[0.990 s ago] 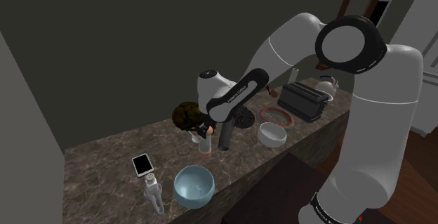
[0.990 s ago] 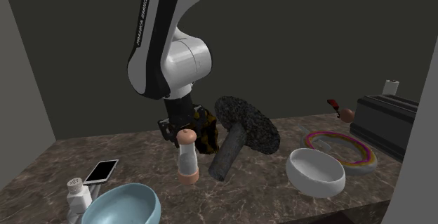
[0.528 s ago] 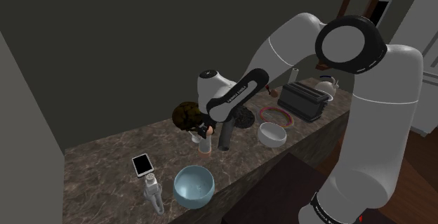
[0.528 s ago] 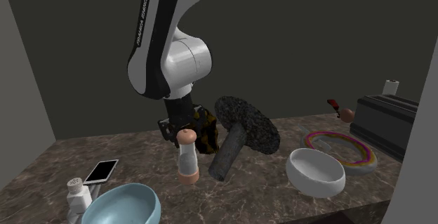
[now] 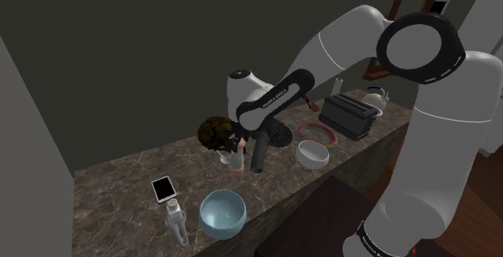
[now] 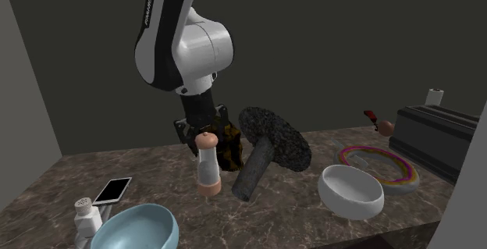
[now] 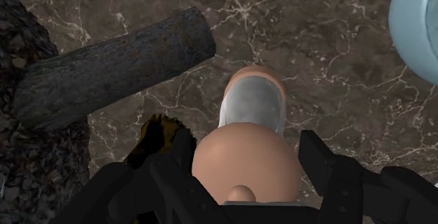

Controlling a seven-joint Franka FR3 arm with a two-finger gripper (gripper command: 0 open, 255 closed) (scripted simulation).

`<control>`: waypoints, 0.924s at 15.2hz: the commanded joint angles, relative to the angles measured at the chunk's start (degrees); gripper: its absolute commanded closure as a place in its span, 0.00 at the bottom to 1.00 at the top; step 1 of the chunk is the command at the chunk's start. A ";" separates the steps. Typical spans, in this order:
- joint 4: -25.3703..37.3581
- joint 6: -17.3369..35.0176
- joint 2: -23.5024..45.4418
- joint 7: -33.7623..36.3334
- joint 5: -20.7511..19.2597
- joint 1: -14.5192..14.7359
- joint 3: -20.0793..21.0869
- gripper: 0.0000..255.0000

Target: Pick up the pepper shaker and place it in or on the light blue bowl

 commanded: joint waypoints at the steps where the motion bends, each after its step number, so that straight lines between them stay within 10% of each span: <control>1: 0.34 -1.26 -1.00 -0.70 0.69 -0.13 0.19 1.00; 14: 3.14 -10.03 -7.46 -4.52 4.58 -0.41 1.02 1.00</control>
